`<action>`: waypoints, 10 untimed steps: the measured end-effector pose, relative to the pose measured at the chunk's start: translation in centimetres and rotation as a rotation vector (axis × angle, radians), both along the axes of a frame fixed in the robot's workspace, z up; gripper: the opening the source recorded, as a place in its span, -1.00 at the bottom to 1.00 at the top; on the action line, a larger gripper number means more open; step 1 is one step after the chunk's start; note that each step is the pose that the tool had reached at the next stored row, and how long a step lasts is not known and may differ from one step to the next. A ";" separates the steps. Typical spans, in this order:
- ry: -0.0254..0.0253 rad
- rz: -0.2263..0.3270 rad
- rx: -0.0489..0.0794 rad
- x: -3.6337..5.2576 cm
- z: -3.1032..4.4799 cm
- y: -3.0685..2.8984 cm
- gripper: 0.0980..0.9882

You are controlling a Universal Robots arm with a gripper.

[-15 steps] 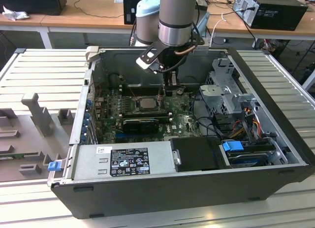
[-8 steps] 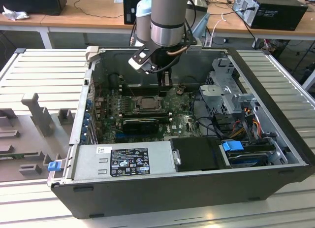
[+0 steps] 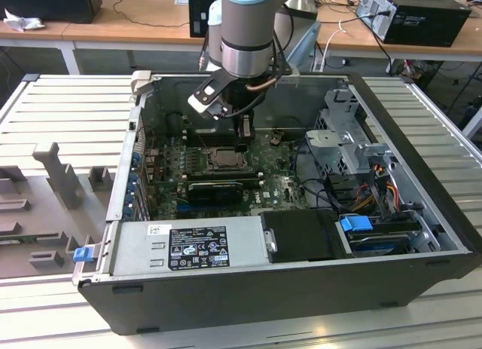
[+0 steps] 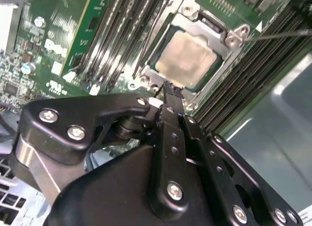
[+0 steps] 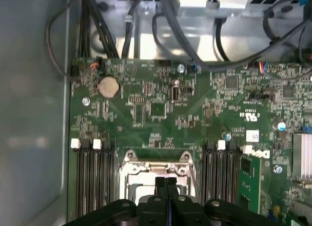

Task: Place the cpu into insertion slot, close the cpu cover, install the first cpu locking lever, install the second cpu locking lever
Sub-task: 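Close the cpu cover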

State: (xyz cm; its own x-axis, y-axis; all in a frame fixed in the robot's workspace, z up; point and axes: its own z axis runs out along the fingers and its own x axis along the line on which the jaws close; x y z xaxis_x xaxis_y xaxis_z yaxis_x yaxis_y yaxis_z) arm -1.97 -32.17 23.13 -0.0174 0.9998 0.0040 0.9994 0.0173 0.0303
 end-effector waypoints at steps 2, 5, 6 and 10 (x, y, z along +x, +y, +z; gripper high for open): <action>0.0001 0.000 0.000 -0.92 -0.09 0.10 -0.98; 0.0002 0.000 0.000 -1.81 -0.11 0.31 -0.98; 0.0001 0.000 0.000 -1.88 -0.12 0.35 -0.98; 0.0002 0.000 0.000 -2.52 -0.12 0.38 -0.98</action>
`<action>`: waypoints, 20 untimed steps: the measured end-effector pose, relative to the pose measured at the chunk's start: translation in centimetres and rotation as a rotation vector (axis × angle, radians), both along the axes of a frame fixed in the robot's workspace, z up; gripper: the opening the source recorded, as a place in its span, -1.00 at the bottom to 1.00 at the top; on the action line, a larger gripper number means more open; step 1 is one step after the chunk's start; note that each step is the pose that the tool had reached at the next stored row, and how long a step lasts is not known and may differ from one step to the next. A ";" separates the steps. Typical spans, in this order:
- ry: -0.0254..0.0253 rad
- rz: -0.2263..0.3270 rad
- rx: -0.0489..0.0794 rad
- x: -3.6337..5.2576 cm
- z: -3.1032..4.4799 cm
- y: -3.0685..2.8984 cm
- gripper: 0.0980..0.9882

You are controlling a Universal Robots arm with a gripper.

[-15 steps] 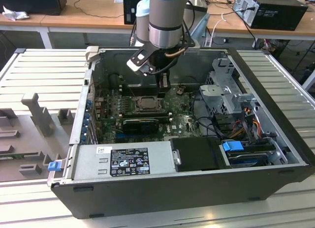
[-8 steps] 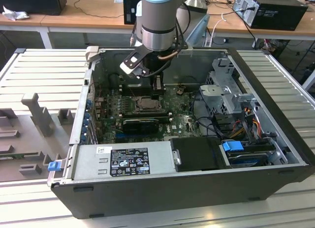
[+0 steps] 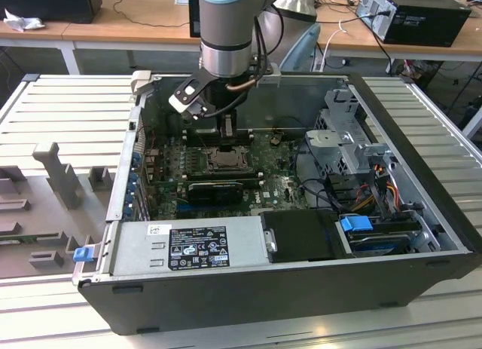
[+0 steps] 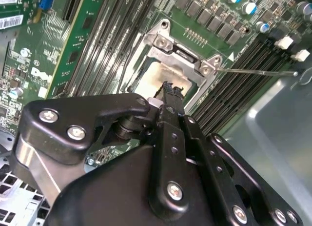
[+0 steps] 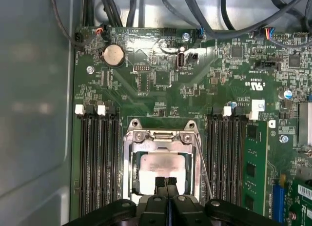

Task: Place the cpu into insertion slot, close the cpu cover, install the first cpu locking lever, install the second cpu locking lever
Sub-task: 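Install the first cpu locking lever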

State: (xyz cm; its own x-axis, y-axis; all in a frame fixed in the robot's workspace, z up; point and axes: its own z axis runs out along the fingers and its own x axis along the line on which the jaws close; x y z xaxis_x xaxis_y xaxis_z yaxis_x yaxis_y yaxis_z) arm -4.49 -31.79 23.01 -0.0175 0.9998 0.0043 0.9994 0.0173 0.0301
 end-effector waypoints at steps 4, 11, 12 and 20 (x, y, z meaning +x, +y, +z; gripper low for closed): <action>0.0000 0.000 0.000 -0.13 0.43 0.00 -0.98; 0.0000 0.000 0.000 -0.13 1.36 -0.01 -0.98; 0.0000 0.000 0.000 -0.13 1.72 0.00 -0.98; 0.0000 0.000 0.000 -0.13 4.59 0.00 -0.98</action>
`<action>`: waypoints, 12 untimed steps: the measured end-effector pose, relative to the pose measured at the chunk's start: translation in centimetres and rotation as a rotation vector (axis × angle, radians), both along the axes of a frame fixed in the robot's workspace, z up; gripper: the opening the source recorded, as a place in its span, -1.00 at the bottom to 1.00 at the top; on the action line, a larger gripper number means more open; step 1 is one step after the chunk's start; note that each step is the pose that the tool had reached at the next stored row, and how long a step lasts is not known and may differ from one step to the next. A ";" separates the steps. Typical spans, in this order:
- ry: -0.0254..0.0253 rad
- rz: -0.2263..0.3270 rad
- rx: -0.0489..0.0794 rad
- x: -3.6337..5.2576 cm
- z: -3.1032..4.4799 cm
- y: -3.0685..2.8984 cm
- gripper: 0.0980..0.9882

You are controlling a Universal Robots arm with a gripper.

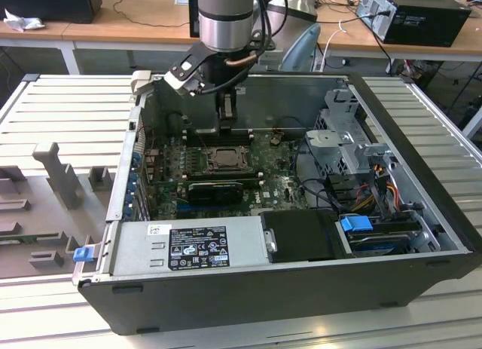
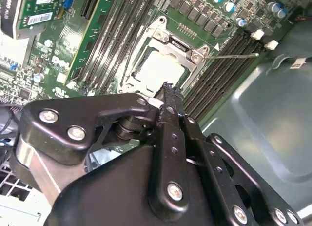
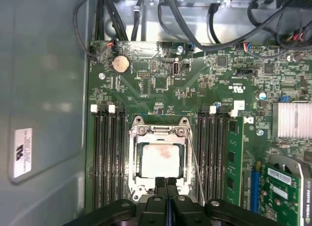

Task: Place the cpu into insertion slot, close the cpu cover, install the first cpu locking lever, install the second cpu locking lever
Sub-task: 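Install the first cpu locking lever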

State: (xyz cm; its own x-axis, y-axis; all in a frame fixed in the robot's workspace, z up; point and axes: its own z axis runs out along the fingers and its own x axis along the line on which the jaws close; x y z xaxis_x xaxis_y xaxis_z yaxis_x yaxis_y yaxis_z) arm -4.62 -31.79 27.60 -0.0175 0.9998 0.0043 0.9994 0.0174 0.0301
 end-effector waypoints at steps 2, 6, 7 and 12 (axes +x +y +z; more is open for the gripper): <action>-0.0002 0.004 0.000 0.00 0.36 0.00 -0.98; 0.0000 0.115 0.000 0.00 0.37 0.00 -0.98; 0.0000 0.145 0.000 0.00 0.37 0.00 -0.98; 0.0001 0.269 -0.001 0.00 0.36 0.00 -0.98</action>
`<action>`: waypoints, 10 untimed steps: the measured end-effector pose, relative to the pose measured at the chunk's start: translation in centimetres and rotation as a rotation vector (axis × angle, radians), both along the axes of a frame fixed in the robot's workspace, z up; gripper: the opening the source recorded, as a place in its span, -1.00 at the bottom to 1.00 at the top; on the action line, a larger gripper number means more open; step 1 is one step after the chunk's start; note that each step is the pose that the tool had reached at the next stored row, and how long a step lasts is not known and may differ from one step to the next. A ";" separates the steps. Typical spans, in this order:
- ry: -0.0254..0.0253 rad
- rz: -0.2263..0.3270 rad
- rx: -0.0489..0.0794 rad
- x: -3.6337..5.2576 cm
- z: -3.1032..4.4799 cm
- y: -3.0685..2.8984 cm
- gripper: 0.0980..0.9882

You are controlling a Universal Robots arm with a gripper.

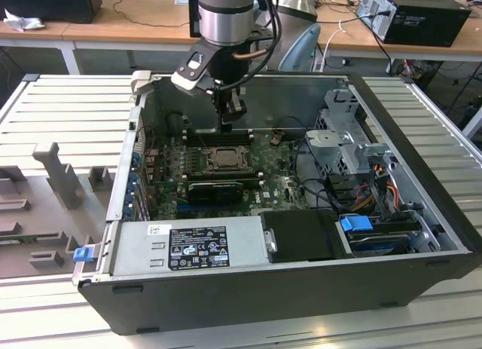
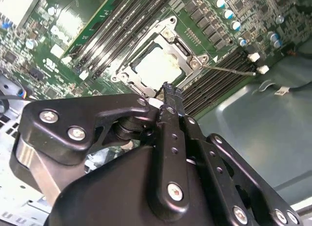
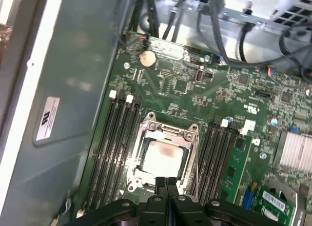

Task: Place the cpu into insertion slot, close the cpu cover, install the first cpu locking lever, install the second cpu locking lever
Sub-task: 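Install the first cpu locking lever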

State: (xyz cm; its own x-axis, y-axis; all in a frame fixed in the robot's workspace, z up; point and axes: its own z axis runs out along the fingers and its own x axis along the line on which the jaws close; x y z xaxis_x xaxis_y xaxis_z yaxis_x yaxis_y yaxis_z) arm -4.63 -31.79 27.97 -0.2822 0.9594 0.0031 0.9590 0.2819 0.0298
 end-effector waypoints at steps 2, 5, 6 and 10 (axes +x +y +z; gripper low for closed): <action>0.0000 0.017 0.000 0.00 0.00 0.00 -0.98; 0.0001 0.025 0.000 0.00 0.00 0.01 -0.98; 0.0001 0.031 0.000 0.00 -0.01 0.02 -0.98; 0.0000 0.056 0.000 0.00 -0.01 0.02 -0.98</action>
